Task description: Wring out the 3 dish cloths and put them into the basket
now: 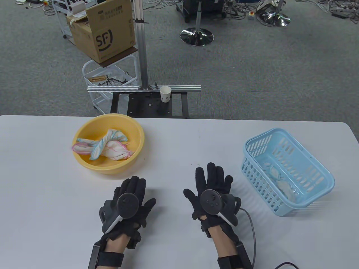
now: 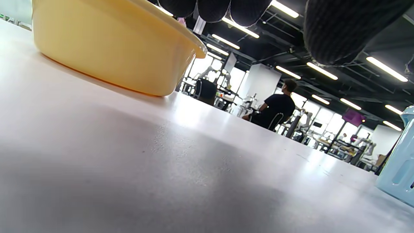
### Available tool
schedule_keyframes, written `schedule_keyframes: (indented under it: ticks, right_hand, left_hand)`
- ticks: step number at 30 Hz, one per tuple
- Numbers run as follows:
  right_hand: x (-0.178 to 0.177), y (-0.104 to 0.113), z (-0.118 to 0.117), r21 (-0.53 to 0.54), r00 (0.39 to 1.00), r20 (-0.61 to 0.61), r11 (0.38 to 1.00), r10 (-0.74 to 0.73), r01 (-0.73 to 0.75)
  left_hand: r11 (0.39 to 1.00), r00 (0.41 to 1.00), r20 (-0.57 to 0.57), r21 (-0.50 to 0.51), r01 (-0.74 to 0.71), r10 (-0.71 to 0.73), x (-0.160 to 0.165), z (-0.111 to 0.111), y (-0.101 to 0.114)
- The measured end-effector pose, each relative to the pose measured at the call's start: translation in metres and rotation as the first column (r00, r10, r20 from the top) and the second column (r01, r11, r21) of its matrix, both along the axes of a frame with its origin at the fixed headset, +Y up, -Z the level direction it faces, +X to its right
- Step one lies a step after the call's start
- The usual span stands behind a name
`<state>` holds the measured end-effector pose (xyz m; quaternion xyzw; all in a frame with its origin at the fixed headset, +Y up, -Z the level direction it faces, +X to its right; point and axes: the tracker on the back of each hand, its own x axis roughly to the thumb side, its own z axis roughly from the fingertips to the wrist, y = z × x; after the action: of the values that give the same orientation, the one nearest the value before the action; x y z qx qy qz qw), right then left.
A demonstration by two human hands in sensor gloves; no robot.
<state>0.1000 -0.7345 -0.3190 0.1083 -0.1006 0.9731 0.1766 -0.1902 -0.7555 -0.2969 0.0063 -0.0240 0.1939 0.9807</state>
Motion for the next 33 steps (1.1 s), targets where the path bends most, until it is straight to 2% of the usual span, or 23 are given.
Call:
schedule_keyframes:
  ticks: [5, 9, 11, 23, 27, 33]
  right_hand:
    - [0.006, -0.022, 0.004, -0.032, 0.999, -0.013, 0.998, 0.046, -0.047]
    - [0.013, -0.028, 0.007, -0.056, 0.999, 0.004, 0.997, 0.048, -0.047]
    - [0.014, -0.032, 0.007, -0.102, 1.000, 0.005, 0.995, 0.023, -0.023]
    - [0.016, -0.030, 0.007, -0.119, 1.000, -0.001, 0.993, -0.021, 0.021]
    - [0.014, -0.027, 0.008, -0.100, 0.999, -0.014, 0.994, -0.036, 0.035]
    - [0.015, -0.029, 0.008, -0.096, 0.998, -0.017, 0.994, -0.054, 0.052]
  left_hand:
    - [0.999, 1.000, -0.010, -0.021, 0.025, -0.025, -0.002, -0.004, -0.005]
    - [0.998, 0.998, -0.016, -0.038, 0.053, -0.053, -0.002, -0.006, -0.007]
    - [0.998, 0.998, -0.020, -0.032, 0.055, -0.055, -0.003, -0.006, -0.006]
    - [0.999, 0.992, -0.120, -0.003, 0.040, -0.040, -0.016, -0.004, 0.002]
    - [1.000, 0.988, -0.153, -0.019, 0.019, -0.022, -0.019, -0.011, 0.013]
    - [0.996, 0.974, -0.222, -0.086, 0.025, -0.043, -0.032, -0.040, 0.044]
